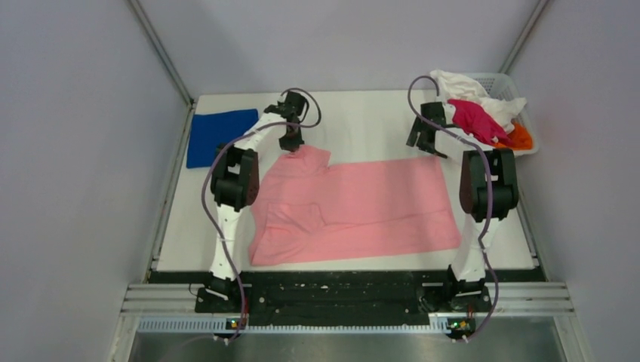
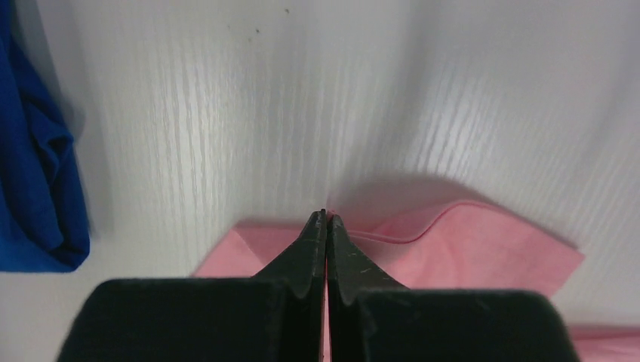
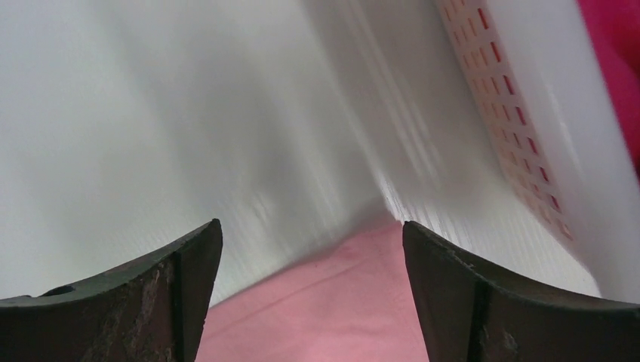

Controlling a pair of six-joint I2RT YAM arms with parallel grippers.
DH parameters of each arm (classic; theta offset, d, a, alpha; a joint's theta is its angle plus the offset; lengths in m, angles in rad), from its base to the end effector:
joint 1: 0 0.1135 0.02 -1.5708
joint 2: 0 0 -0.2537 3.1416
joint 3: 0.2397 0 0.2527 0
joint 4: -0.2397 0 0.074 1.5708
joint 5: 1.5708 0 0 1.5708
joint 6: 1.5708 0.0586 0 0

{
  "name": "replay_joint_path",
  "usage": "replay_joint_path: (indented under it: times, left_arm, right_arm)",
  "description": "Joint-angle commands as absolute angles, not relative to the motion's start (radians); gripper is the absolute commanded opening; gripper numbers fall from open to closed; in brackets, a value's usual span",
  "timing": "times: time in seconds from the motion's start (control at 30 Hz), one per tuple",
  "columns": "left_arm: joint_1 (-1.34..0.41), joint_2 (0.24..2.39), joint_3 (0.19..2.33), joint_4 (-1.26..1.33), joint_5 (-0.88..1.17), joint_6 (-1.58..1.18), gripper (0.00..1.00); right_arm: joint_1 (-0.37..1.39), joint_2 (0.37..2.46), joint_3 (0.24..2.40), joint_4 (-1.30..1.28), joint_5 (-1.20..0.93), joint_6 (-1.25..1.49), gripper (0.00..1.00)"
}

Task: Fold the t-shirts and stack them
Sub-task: Grab the side of the flattened tshirt furthest away from the robot with both arms

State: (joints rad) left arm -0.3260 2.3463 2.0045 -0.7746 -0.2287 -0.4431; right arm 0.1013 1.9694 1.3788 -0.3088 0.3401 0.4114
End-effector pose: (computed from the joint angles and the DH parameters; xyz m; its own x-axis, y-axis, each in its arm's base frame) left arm 0.4841 -0.1496 0.1511 -0.8623 -0.1493 -0.4839 -0.1683 0.9857 -0.0042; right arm 0.4359 0.0247 0.1593 -0.6695 0.3109 -0.6746 0.4133 0.9105 0.0094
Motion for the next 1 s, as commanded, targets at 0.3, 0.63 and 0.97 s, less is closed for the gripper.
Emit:
replay_joint_path:
  times: [0.3,0.63,0.97]
  left_arm:
    - [-0.363,1.996,1.788,-0.705,-0.177,-0.484,0.0]
    - [-0.391,1.868,1.641,-0.693,-0.194,-0.507,0.0]
    - [-0.421,1.787,1.542,-0.692,-0.194,-0.516,0.0]
  right_arm:
    - [0.087,2.041,1.401,-0.374,0.384,0.429,0.69]
    - [0.088,1.953,1.29,-0.414,0.456,0.46,0.5]
    - [0.107,1.967,1.359,-0.361,0.454,0.456,0.0]
